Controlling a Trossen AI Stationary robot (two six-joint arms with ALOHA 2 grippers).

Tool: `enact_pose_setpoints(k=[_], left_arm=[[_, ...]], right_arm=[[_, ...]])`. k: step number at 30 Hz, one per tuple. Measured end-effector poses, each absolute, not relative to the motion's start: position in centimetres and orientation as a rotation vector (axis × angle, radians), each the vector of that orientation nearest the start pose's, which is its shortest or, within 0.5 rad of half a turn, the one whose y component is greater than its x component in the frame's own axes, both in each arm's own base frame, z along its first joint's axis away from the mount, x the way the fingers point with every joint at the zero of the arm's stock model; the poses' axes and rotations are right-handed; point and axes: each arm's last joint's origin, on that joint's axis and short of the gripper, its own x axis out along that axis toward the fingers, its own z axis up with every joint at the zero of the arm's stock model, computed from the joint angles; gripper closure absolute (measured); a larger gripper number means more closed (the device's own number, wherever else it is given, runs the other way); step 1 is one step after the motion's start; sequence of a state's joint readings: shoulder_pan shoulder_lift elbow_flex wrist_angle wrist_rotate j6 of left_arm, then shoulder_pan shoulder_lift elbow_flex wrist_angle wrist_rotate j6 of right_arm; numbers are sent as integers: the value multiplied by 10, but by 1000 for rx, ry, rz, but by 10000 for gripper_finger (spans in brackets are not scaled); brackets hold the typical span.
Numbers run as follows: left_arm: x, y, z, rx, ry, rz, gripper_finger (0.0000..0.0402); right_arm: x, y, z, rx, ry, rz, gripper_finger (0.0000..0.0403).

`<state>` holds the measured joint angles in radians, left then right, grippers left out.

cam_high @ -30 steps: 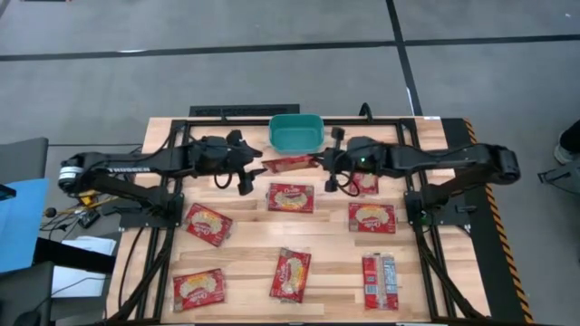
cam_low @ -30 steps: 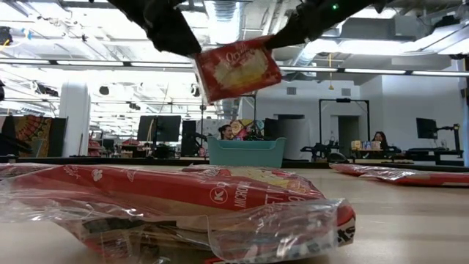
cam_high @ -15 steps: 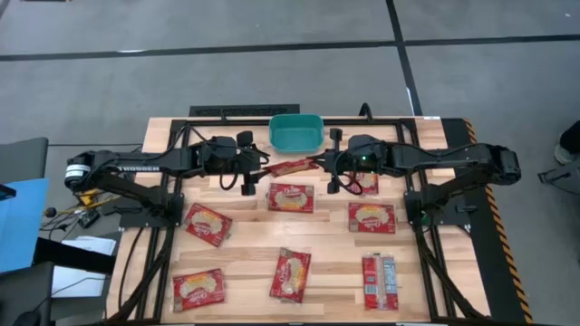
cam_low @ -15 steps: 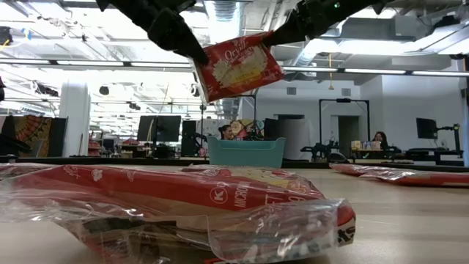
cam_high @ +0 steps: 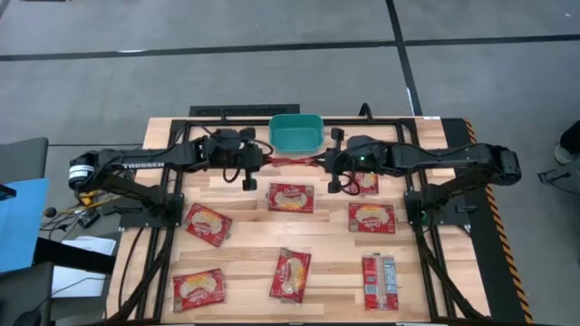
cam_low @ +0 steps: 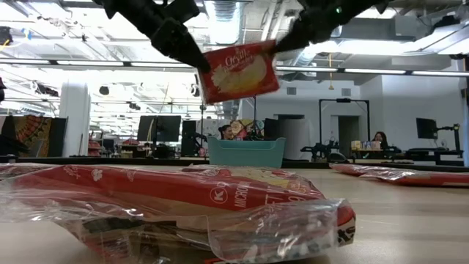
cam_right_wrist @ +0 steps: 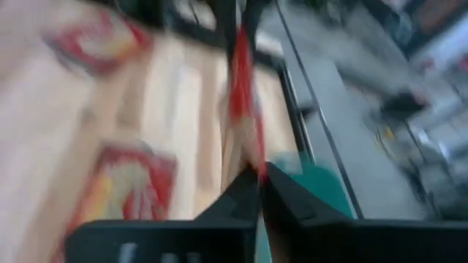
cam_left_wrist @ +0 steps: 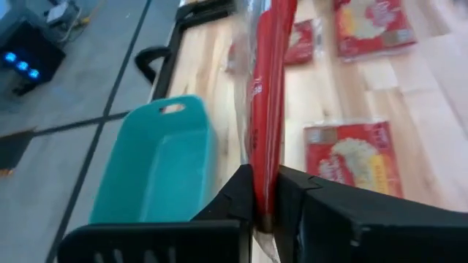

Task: Sort popcorn bags into baskets
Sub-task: Put the red popcorn bag into the blue bin

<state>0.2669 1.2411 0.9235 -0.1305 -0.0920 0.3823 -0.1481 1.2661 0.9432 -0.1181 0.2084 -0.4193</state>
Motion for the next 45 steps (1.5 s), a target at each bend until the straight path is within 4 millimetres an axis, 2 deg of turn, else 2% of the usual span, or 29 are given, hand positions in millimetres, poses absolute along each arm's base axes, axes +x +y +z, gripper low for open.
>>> enact_pose_setpoints(k=[3, 6, 11, 16, 19, 23, 28, 33, 37, 41, 45], left_arm=[[262, 82, 304, 329, 493, 292, 398], [260, 86, 311, 316, 495, 272, 399], [260, 88, 313, 332, 531, 246, 399], [259, 95, 317, 439, 515, 269, 400], [259, 115, 314, 479, 529, 326, 401], [264, 155, 296, 406, 569, 313, 401], [287, 206, 279, 371, 617, 279, 401], [311, 249, 273, 358, 679, 225, 401], [320, 273, 264, 286, 769, 202, 401], [318, 285, 247, 215, 852, 189, 401], [315, 296, 237, 189, 837, 175, 401]], right_arm=[[268, -56, 286, -394, 624, -362, 312], [264, -61, 284, -366, 655, -392, 272], [260, -58, 291, -354, 610, -374, 208], [247, -55, 313, -328, 492, -410, 164], [236, -53, 328, -299, 410, -432, 161], [223, -51, 341, -279, 341, -435, 167], [220, -50, 341, -264, 350, -434, 178], [222, -55, 330, -212, 430, -451, 182], [225, -62, 318, -171, 521, -501, 186], [228, -68, 310, -166, 569, -533, 189], [228, -75, 310, -155, 560, -565, 191]])
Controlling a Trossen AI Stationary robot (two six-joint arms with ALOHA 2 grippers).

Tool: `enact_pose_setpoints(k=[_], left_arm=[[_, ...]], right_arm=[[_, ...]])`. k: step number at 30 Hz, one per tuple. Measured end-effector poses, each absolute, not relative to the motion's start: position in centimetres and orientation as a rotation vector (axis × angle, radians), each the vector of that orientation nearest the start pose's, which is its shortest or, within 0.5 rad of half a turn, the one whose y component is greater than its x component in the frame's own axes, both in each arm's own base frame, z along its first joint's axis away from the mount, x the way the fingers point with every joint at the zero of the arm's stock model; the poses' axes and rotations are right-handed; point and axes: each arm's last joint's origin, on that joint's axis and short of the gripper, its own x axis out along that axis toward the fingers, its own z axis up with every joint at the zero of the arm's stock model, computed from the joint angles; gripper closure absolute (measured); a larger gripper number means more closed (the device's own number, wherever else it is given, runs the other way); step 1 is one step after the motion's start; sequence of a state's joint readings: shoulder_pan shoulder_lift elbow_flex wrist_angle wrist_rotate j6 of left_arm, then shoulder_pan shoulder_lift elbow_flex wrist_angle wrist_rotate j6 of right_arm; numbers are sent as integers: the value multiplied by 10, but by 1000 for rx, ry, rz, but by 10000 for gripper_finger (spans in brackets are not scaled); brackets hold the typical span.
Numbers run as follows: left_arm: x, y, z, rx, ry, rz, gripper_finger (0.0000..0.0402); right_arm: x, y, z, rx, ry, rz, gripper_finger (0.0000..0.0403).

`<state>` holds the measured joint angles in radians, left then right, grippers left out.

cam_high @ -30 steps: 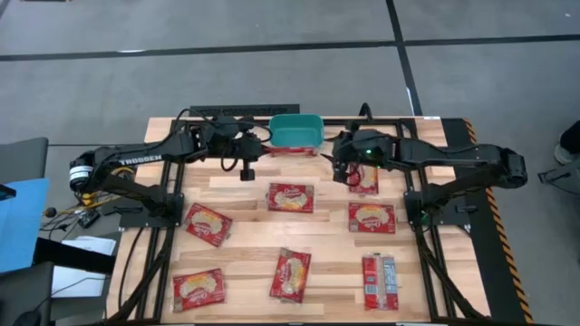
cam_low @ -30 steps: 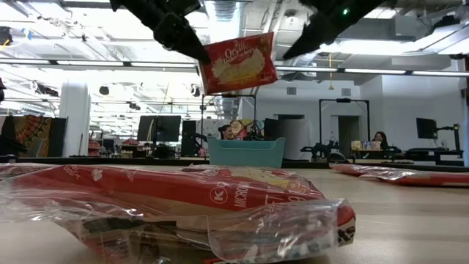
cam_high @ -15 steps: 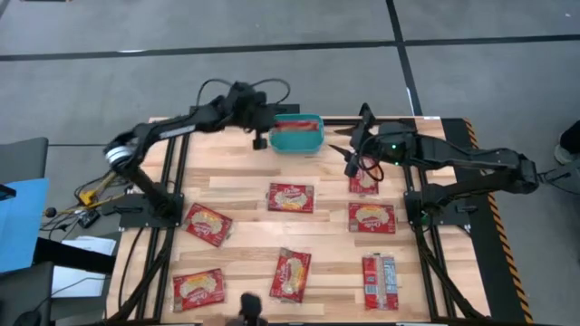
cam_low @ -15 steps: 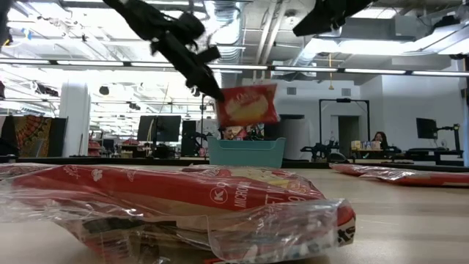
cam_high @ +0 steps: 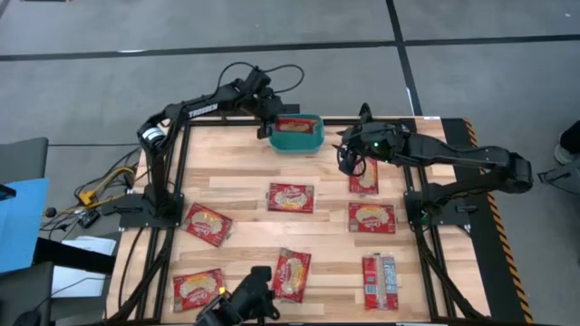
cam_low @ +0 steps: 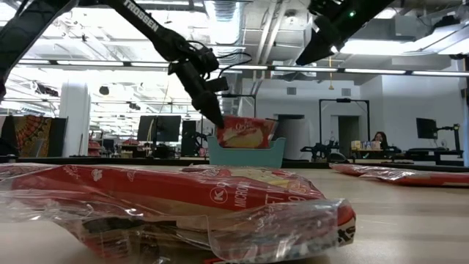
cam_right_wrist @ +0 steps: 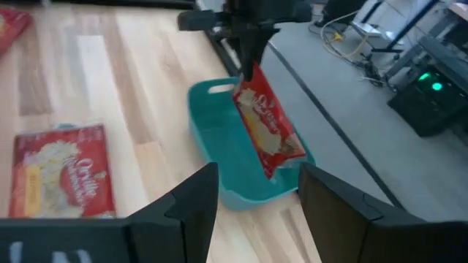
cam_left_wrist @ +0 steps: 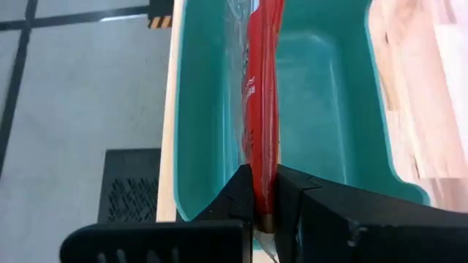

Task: Sort popcorn bags into baskets
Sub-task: Put the red popcorn bag into the blue bin

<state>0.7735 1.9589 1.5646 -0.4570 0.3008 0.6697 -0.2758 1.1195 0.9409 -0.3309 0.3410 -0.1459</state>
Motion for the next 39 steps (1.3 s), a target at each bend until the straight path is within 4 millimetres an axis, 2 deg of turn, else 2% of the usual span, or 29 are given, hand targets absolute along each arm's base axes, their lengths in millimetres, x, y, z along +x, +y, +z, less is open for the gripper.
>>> enact_pose_setpoints(k=[4, 24, 32, 39], left_arm=[[312, 302, 238, 183, 792, 162, 401], [315, 303, 238, 118, 759, 203, 401], [309, 302, 209, 134, 741, 212, 401], [310, 302, 209, 166, 728, 210, 398]], right_arm=[[227, -79, 312, -138, 537, -591, 191], [226, -84, 313, -129, 526, -611, 200], [226, -82, 312, -131, 533, -598, 206], [226, -82, 313, -123, 527, -602, 205]])
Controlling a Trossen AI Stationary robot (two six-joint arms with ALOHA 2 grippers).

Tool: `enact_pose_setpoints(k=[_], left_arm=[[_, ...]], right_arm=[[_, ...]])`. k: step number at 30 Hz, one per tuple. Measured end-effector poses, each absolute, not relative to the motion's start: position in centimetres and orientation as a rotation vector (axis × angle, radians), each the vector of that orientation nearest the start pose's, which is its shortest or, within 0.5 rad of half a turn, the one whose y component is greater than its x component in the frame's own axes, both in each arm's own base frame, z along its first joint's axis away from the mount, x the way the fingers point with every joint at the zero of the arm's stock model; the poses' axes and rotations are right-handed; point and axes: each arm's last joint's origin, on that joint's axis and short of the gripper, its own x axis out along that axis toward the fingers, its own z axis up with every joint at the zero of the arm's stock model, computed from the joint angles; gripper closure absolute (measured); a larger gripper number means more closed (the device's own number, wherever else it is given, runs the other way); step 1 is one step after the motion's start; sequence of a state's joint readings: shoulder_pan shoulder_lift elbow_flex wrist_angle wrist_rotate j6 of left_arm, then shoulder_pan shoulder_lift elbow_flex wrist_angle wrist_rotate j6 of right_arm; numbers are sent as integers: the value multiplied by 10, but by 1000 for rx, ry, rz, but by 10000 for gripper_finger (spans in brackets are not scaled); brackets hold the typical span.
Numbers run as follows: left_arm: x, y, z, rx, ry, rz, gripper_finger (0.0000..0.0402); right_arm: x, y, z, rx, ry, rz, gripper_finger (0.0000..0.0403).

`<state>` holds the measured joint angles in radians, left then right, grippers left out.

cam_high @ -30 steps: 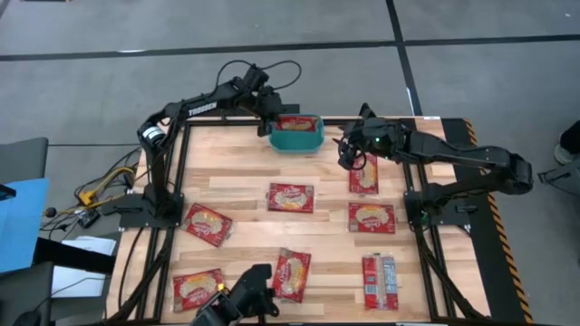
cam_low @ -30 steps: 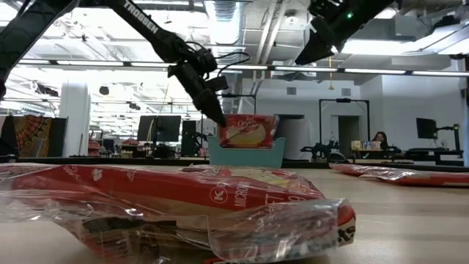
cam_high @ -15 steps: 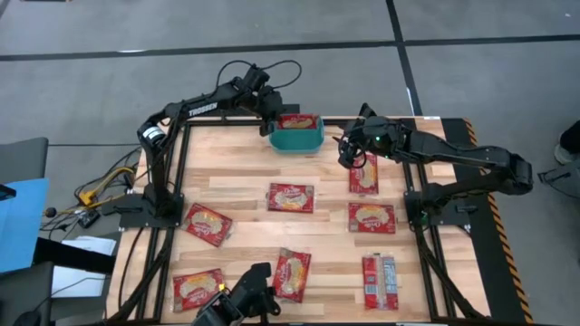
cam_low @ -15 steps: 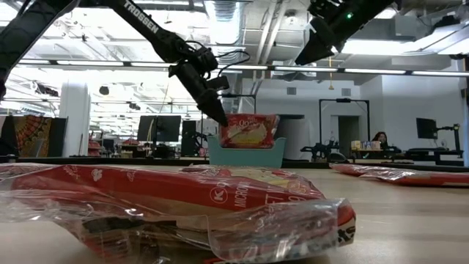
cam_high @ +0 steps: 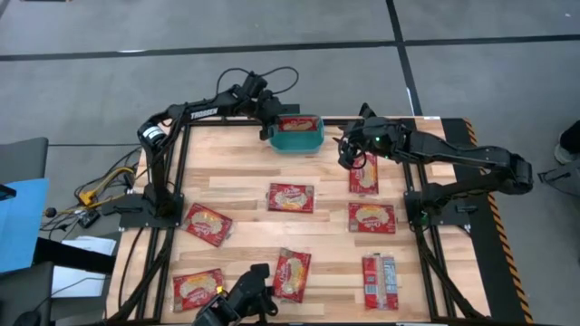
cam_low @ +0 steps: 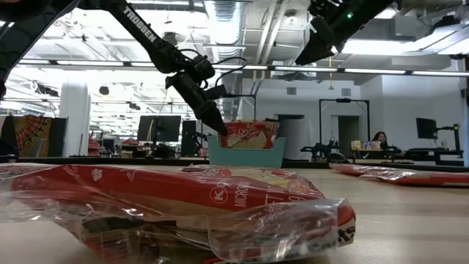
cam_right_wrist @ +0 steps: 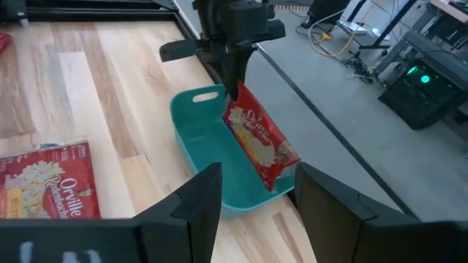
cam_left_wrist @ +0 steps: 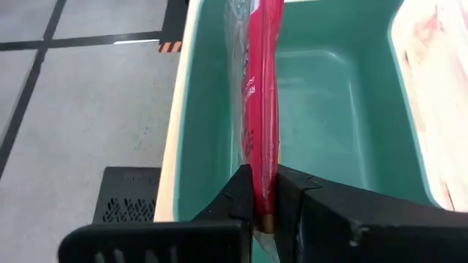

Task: Sort popcorn bags into baskets
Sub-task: Put the red popcorn bag into the blue bin

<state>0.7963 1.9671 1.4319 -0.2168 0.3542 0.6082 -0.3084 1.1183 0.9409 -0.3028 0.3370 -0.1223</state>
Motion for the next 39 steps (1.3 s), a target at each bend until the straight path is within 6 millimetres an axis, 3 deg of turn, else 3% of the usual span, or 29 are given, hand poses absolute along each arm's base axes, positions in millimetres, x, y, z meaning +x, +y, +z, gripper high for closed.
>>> enact_pose_setpoints(k=[30, 39], left_arm=[[306, 300, 202, 160, 750, 198, 391], [310, 302, 191, 168, 782, 230, 390]], right_arm=[[228, -79, 313, -116, 516, -593, 207], [228, -77, 313, -108, 512, -589, 209]])
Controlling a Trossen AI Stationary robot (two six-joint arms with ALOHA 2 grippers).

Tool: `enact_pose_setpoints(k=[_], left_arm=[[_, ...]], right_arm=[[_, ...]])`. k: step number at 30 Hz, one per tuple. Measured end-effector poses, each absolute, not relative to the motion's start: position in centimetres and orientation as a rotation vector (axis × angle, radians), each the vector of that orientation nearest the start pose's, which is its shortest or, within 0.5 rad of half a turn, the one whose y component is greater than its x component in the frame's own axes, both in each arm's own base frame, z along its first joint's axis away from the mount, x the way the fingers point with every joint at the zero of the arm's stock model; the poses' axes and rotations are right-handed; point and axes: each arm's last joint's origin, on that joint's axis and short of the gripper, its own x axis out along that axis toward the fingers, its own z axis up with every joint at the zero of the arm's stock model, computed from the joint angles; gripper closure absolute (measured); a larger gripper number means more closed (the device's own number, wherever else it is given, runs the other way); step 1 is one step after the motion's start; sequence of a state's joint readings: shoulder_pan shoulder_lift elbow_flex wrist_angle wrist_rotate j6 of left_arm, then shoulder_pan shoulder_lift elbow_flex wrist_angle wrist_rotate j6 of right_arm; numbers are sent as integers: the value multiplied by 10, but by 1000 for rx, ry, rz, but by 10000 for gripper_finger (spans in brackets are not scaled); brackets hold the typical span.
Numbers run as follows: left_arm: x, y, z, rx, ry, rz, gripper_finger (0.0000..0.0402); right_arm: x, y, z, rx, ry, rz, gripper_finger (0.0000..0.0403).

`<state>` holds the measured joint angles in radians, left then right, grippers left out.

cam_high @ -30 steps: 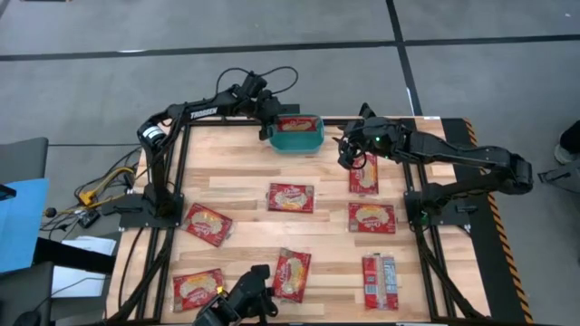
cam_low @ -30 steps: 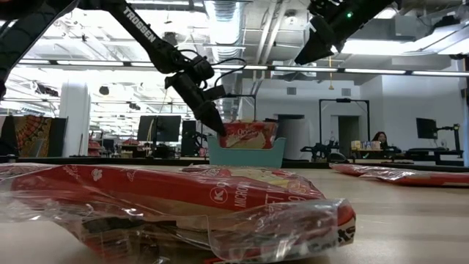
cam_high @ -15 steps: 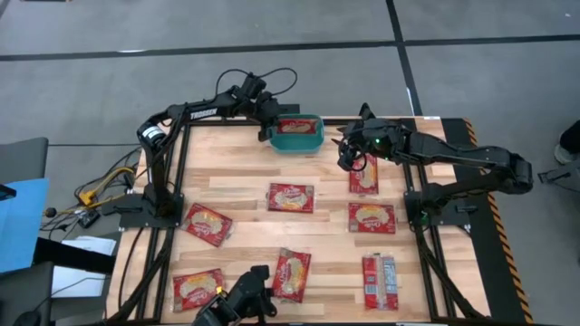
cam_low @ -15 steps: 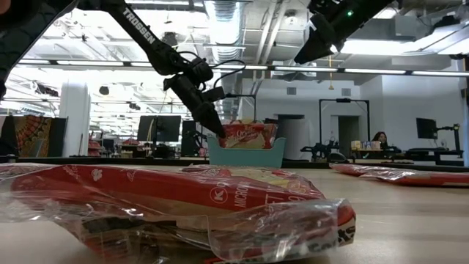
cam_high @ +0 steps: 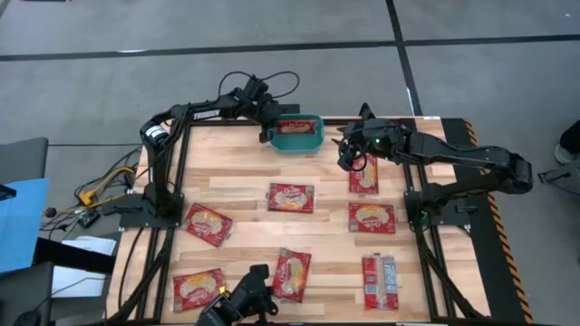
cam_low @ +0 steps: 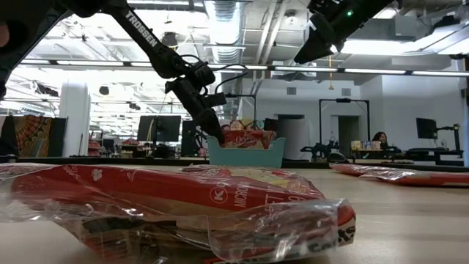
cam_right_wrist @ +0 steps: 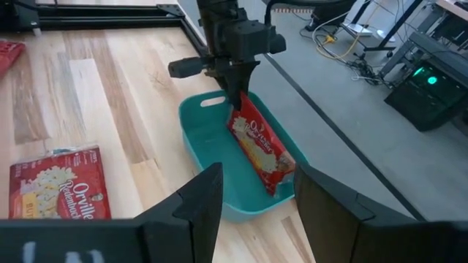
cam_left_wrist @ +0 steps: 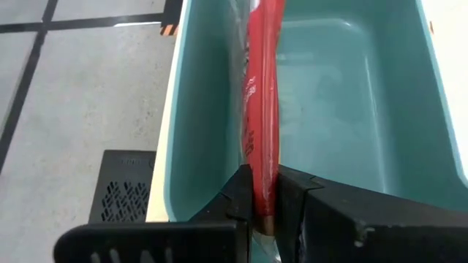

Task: Sort popcorn bags into baskets
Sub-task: Put the red popcorn bag into the blue bin

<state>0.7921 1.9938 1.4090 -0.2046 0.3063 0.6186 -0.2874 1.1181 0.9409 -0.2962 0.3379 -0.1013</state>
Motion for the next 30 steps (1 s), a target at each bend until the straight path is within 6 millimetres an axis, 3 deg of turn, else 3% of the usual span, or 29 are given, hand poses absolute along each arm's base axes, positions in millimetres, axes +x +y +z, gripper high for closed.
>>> enact_pose_setpoints(k=[10, 21, 30], left_arm=[[310, 303, 192, 151, 779, 254, 381], [305, 310, 195, 85, 757, 292, 280], [310, 318, 214, 178, 752, 342, 244]], right_arm=[[228, -77, 313, -109, 512, -588, 208], [228, -77, 313, -112, 513, -587, 205], [228, -77, 313, -111, 515, -587, 203]])
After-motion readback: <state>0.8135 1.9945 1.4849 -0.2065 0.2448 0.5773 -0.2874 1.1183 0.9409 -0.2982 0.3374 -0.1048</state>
